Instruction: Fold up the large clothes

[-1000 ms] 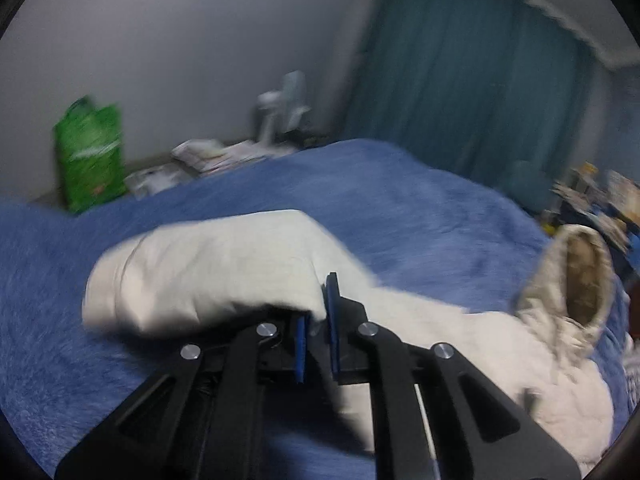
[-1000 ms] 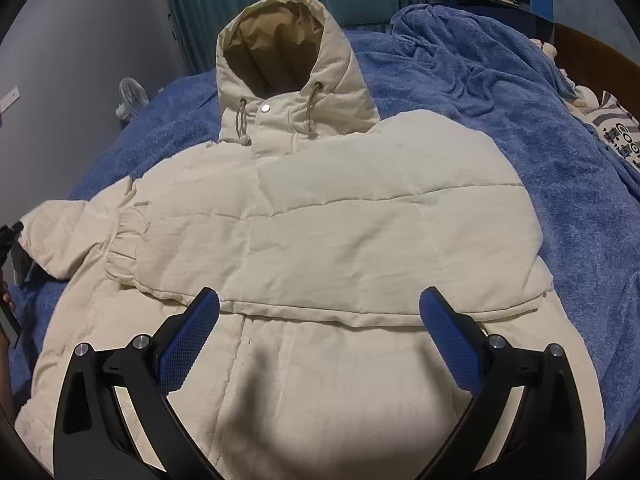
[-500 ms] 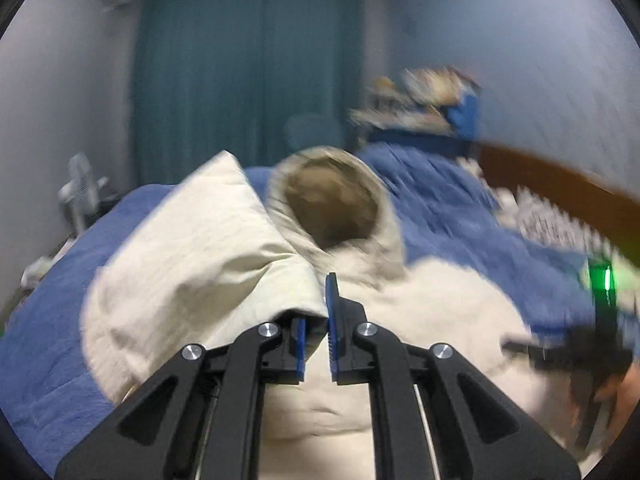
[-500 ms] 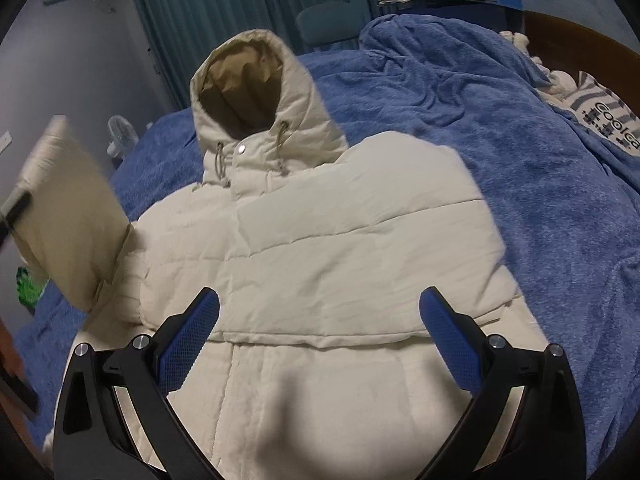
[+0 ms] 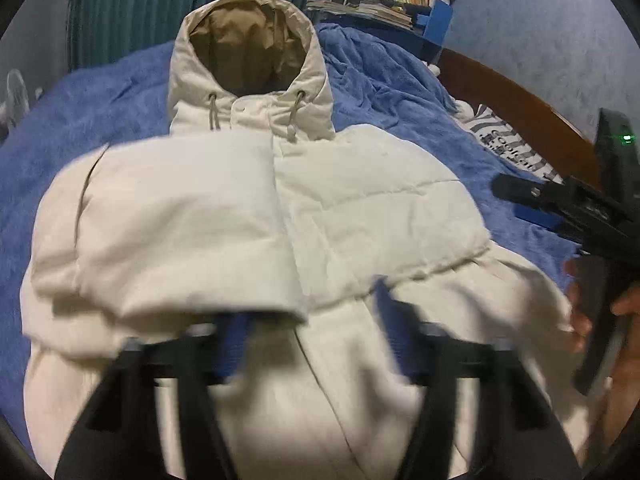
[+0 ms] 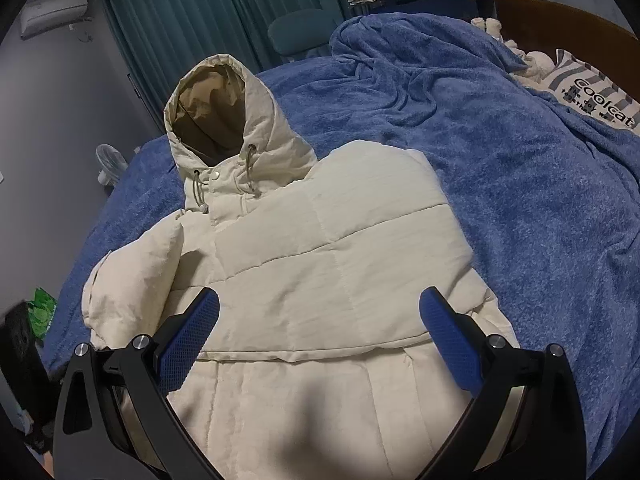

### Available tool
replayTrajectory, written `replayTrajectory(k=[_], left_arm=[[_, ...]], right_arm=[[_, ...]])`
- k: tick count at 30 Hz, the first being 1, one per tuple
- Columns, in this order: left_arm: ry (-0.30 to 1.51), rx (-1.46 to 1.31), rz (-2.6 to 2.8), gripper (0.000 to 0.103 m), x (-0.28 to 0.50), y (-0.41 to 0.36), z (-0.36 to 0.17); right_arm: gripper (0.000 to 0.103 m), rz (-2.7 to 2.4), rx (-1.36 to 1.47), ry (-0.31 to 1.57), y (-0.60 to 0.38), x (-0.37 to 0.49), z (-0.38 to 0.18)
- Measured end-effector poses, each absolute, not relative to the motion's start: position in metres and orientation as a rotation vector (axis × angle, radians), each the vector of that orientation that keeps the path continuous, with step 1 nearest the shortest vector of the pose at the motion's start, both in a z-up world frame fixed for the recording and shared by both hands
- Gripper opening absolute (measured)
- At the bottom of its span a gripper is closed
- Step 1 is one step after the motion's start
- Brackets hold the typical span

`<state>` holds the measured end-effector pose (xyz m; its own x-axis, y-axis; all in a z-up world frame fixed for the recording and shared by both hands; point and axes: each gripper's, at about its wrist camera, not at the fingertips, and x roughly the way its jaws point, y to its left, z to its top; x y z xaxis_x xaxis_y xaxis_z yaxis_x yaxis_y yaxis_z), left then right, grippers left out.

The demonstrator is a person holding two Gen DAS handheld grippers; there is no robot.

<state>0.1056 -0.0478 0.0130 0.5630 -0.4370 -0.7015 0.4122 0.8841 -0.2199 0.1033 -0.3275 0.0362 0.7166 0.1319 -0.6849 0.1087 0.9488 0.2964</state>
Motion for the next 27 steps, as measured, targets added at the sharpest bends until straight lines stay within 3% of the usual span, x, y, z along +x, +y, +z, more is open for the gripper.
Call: replayTrajectory(k=[2, 13, 18, 24, 26, 27], left_arm=[[0.828, -0.001, -0.442, 0.084, 0.092, -0.037, 0.016], [0.857, -0.151, 0.02, 0.085, 0.088, 0.119, 0.02], [0.89, -0.258, 0.028, 0.085, 0.095, 0.146, 0.008], [0.911, -0.263, -0.009, 0.085, 0.103, 0.146, -0.001], [0.921, -0.265, -0.018, 0.085, 0.105, 0.144, -0.004], [0.922, -0.264, -0.02, 0.085, 0.105, 0.143, -0.005]], right_arm=[[0.096, 0.03, 0.324, 0.778, -0.322, 0.103, 0.038], [0.096, 0.288, -0.001, 0.699, -0.179, 0.098, 0.05], [0.095, 0.342, -0.219, 0.646, -0.104, 0.092, 0.036], [0.053, 0.275, -0.448, 0.67, -0.062, 0.099, -0.001], [0.018, 0.261, -0.419, 0.647, -0.068, 0.099, 0.004], [0.013, 0.249, -0.395, 0.633, -0.071, 0.099, 0.008]])
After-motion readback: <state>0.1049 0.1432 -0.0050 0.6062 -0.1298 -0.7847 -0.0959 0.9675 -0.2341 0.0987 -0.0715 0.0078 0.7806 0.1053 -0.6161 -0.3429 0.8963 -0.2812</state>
